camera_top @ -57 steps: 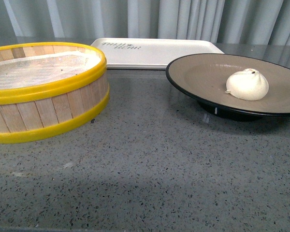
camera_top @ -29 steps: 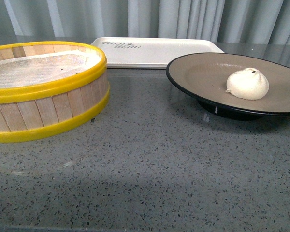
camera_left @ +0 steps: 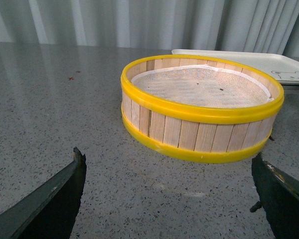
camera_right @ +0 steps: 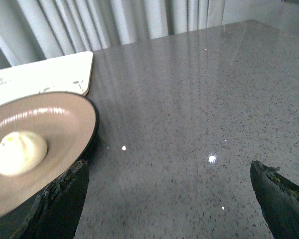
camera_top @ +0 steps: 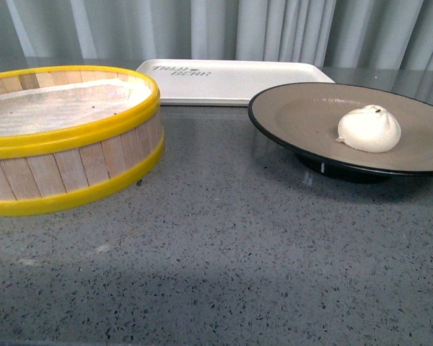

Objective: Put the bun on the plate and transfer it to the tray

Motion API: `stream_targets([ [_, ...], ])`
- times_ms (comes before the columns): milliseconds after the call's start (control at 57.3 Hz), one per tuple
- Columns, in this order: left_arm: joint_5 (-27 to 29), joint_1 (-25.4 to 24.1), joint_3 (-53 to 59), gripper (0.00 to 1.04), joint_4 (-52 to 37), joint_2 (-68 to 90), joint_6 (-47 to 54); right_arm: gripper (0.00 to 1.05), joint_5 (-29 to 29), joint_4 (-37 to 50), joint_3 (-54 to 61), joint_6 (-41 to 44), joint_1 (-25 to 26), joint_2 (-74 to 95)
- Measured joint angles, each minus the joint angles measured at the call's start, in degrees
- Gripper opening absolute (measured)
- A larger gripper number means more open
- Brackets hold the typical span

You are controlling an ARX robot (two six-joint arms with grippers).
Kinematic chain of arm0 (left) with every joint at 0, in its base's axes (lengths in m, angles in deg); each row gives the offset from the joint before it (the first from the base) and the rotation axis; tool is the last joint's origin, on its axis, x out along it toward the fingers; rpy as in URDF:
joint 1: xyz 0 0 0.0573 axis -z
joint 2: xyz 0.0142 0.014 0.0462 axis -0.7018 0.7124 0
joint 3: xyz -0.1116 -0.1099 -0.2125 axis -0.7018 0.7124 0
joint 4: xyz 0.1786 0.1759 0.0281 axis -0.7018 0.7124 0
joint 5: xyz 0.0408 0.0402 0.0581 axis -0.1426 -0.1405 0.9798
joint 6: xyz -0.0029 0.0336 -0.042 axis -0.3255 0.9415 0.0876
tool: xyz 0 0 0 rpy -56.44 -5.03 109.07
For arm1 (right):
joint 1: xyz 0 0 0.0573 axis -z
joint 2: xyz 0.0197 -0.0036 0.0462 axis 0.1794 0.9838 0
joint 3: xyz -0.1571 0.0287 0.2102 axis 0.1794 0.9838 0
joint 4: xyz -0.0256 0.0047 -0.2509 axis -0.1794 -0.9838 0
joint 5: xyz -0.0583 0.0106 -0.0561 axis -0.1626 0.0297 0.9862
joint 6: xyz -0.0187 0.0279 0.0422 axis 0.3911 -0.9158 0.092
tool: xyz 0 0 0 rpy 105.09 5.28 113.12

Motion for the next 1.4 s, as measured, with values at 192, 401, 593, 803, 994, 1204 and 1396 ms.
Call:
stream_targets([
  [192,0.0,0.0,0.0,0.98,0.0,0.0,0.0,0.96,-13.0,7.0,-11.1,-23.5,6.7,21.8],
  [401,0.0,0.0,0.0,0.98,0.0,0.0,0.0,0.96,-20.5,13.2,-15.4,-47.9,3.4,35.6],
  [593,0.0,0.0,0.0,0.98,0.0,0.0,0.0,0.96,-22.6,17.3,-15.5,-58.1,-1.0,40.0],
  [803,0.0,0.0,0.0,0.98,0.0,0.0,0.0,0.96,-23.7,19.5,-16.0,-63.3,-4.9,41.6],
  [994,0.0,0.0,0.0,0.98,0.0,0.0,0.0,0.88,-24.1,19.9,-17.6,-66.7,-6.7,44.5],
  [1204,0.0,0.0,0.0,0.98,0.0,0.0,0.0,0.54,-23.4,19.9,-17.7,-68.3,-7.3,44.7],
  [1396,0.0,0.0,0.0,0.98,0.0,0.0,0.0,0.17,-23.2,20.0,-17.7,-69.2,-7.5,44.6],
])
